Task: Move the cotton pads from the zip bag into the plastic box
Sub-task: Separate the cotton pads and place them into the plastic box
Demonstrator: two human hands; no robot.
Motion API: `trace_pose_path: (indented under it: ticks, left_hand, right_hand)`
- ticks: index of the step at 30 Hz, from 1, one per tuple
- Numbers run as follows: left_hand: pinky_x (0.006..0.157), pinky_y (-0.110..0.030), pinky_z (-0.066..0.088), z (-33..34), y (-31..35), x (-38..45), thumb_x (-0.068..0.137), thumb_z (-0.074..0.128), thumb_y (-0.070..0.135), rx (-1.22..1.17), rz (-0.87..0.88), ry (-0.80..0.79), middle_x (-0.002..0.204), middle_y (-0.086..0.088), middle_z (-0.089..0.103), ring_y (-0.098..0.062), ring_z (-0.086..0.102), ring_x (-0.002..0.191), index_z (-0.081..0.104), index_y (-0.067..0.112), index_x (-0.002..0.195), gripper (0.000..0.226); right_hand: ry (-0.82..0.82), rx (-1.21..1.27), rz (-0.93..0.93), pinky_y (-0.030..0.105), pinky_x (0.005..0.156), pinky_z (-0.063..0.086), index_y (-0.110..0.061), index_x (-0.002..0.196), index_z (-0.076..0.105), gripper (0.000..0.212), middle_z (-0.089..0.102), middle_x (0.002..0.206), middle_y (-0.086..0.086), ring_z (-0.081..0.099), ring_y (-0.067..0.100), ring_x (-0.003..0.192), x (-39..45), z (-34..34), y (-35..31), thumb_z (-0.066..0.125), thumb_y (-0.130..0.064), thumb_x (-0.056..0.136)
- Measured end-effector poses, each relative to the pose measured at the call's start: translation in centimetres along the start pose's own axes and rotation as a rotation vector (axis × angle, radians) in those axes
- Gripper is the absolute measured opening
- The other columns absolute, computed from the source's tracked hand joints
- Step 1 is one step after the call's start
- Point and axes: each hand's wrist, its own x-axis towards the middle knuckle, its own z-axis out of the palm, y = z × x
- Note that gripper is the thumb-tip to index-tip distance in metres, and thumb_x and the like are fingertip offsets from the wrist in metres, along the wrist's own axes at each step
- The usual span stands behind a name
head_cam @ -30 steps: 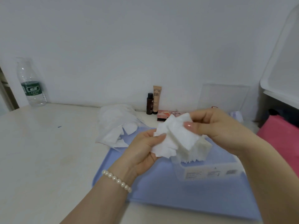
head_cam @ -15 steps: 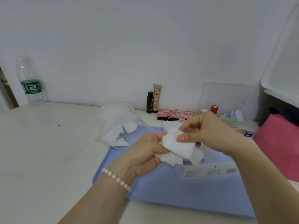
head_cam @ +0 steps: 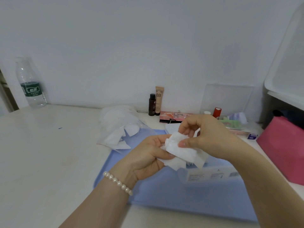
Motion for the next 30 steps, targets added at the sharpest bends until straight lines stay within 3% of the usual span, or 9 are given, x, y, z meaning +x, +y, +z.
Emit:
trace_pose_path:
  ticks: [3,6,11,15,17,22,24,28,30]
  left_hand:
    - [0.085,-0.032,0.052,0.0,0.1,0.0,0.066,0.049,-0.016,-0.037,0.012,-0.016,0.102,-0.017,0.064,-0.025,0.064,0.094,0.068,0.001,0.108,0.049]
    - [0.084,-0.031,0.053,0.0,0.4,-0.1,0.065,0.049,-0.016,-0.059,0.032,-0.014,0.100,-0.016,0.066,-0.024,0.064,0.092,0.072,0.004,0.101,0.048]
    - [0.076,-0.028,0.055,0.2,0.6,0.0,0.064,0.045,-0.017,-0.163,0.084,0.009,0.091,-0.014,0.070,-0.021,0.069,0.083,0.075,0.003,0.091,0.045]
    - [0.072,-0.030,0.058,0.2,0.4,0.3,0.065,0.043,-0.018,-0.268,0.090,0.018,0.095,-0.019,0.068,-0.025,0.069,0.083,0.071,-0.004,0.094,0.043]
    - [0.073,-0.031,0.058,0.1,0.4,0.4,0.065,0.043,-0.018,-0.299,0.093,0.025,0.098,-0.020,0.067,-0.026,0.069,0.085,0.067,-0.007,0.100,0.044]
    - [0.086,-0.033,0.052,0.0,0.4,0.5,0.066,0.044,-0.018,-0.309,0.103,0.042,0.104,-0.018,0.066,-0.026,0.067,0.094,0.070,-0.004,0.101,0.046]
    - [0.085,-0.032,0.052,0.1,0.4,0.3,0.065,0.045,-0.016,-0.319,0.094,0.046,0.106,-0.018,0.065,-0.026,0.065,0.096,0.072,-0.001,0.099,0.045]
    - [0.085,-0.028,0.050,0.8,0.3,0.2,0.072,0.061,0.000,-0.325,0.082,0.121,0.107,-0.015,0.068,-0.021,0.066,0.093,0.075,0.003,0.092,0.024]
    - [0.086,-0.029,0.051,1.0,0.1,0.3,0.074,0.066,0.004,-0.292,0.070,0.213,0.113,-0.017,0.067,-0.022,0.066,0.094,0.069,0.001,0.103,0.029]
  right_hand:
    - [0.045,0.001,-0.064,0.015,0.065,0.038,-0.033,0.066,0.058,0.031,0.057,0.083,-0.013,0.050,-0.004,0.073,0.0,0.1,0.1,0.083,-0.014,0.064]
    - [0.092,0.018,-0.143,0.008,0.065,0.035,-0.034,0.062,0.057,0.034,0.059,0.088,-0.009,0.049,-0.009,0.076,0.2,0.3,0.5,0.082,-0.011,0.064]
    - [0.257,-0.049,-0.323,0.006,0.071,0.034,-0.025,0.064,0.062,0.028,0.056,0.087,-0.008,0.050,0.001,0.082,0.4,1.0,0.8,0.078,-0.001,0.065]
    - [0.385,-0.123,-0.507,0.016,0.069,0.040,-0.012,0.067,0.067,0.009,0.063,0.077,0.000,0.052,0.011,0.075,0.6,1.7,1.1,0.070,-0.005,0.062]
    - [0.375,-0.049,-0.466,0.017,0.069,0.042,-0.011,0.070,0.069,0.009,0.066,0.075,0.002,0.055,0.010,0.075,0.5,2.0,1.1,0.070,-0.005,0.065]
    - [0.215,0.356,-0.264,0.007,0.064,0.042,-0.014,0.070,0.059,0.024,0.067,0.068,-0.013,0.061,-0.004,0.069,0.1,1.1,0.6,0.069,0.007,0.075]
    - [0.165,0.473,-0.233,0.011,0.060,0.044,-0.016,0.071,0.054,0.026,0.066,0.062,-0.011,0.061,0.001,0.063,0.2,0.7,0.7,0.068,0.005,0.076]
    - [0.160,0.677,-0.102,0.030,0.059,0.051,-0.018,0.073,0.055,0.018,0.069,0.074,0.021,0.064,0.023,0.065,0.5,0.6,0.9,0.071,-0.008,0.072]
    - [0.129,0.829,-0.027,0.032,0.062,0.056,-0.015,0.082,0.059,0.019,0.072,0.078,0.015,0.068,0.024,0.070,0.7,0.6,1.3,0.069,-0.017,0.065]
